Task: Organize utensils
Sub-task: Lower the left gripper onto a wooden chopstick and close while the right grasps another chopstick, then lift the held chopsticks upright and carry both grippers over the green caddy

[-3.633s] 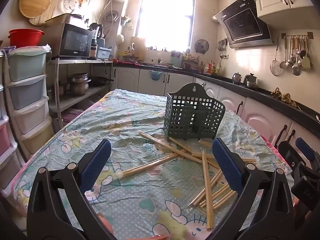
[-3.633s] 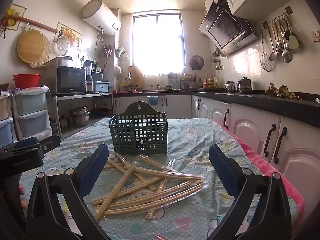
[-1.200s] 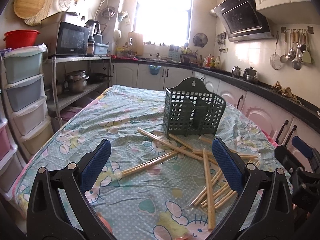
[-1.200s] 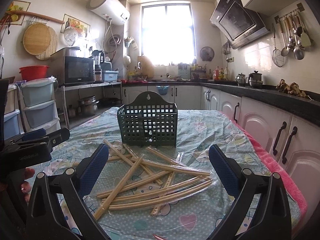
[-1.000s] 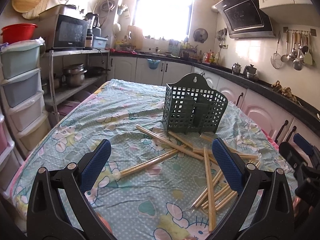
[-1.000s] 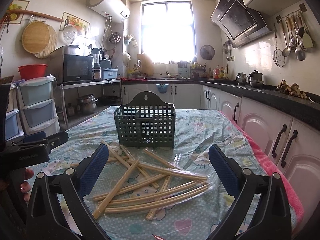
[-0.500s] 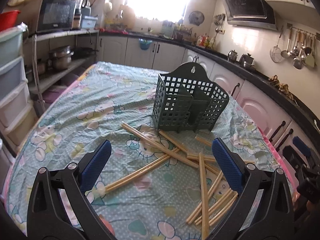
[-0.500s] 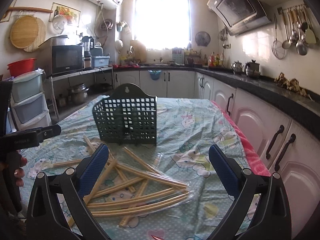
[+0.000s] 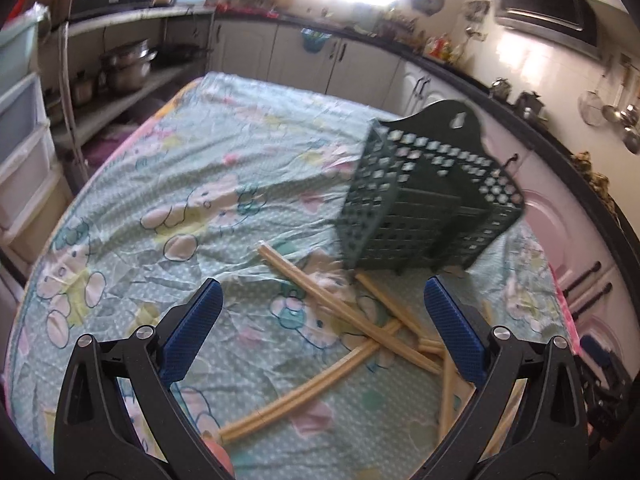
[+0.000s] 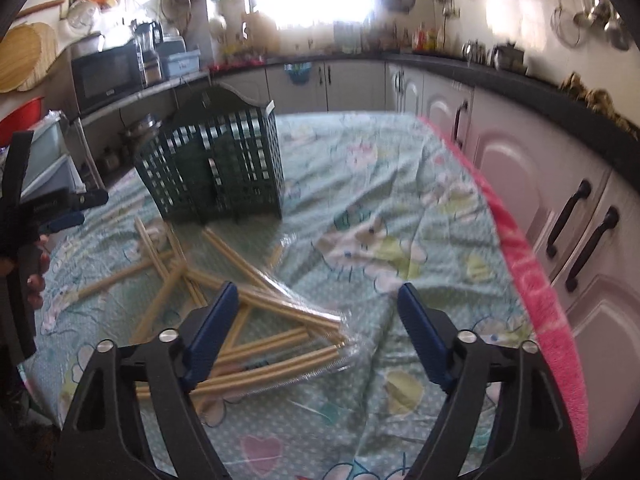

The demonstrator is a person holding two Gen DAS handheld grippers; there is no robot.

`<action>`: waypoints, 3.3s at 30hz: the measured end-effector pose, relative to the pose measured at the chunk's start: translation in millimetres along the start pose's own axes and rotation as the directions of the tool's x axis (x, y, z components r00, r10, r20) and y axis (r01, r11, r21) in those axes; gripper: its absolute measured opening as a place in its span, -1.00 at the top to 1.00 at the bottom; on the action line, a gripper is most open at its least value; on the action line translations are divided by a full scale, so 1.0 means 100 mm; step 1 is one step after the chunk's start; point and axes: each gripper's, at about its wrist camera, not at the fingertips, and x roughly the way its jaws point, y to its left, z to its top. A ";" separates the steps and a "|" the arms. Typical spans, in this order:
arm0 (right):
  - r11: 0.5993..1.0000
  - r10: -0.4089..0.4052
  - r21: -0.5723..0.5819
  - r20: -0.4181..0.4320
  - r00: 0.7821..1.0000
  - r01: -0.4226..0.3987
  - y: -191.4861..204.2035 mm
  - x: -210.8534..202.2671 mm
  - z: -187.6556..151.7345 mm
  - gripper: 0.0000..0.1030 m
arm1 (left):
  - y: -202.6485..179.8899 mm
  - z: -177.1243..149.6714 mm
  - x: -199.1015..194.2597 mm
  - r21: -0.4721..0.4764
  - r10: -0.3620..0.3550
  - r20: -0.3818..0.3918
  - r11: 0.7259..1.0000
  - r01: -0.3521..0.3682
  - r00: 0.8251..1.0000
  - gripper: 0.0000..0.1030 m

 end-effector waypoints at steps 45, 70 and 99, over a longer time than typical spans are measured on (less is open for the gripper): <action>0.981 0.159 0.129 -0.082 0.984 -0.147 -0.34 0.26 0.02 0.93 | 0.65 0.41 1.07 -0.219 0.040 -0.191 0.972 -0.083 0.981 0.83; 0.973 0.203 -0.137 0.120 0.972 -0.186 0.43 -0.21 0.84 0.96 | 0.36 0.65 -0.02 -0.070 -0.138 0.104 0.987 0.146 0.985 0.98; 0.922 0.292 -0.324 0.228 0.929 -0.211 0.97 -0.88 1.79 0.97 | -0.61 1.30 -1.21 0.192 -0.341 0.288 0.936 0.295 0.895 0.99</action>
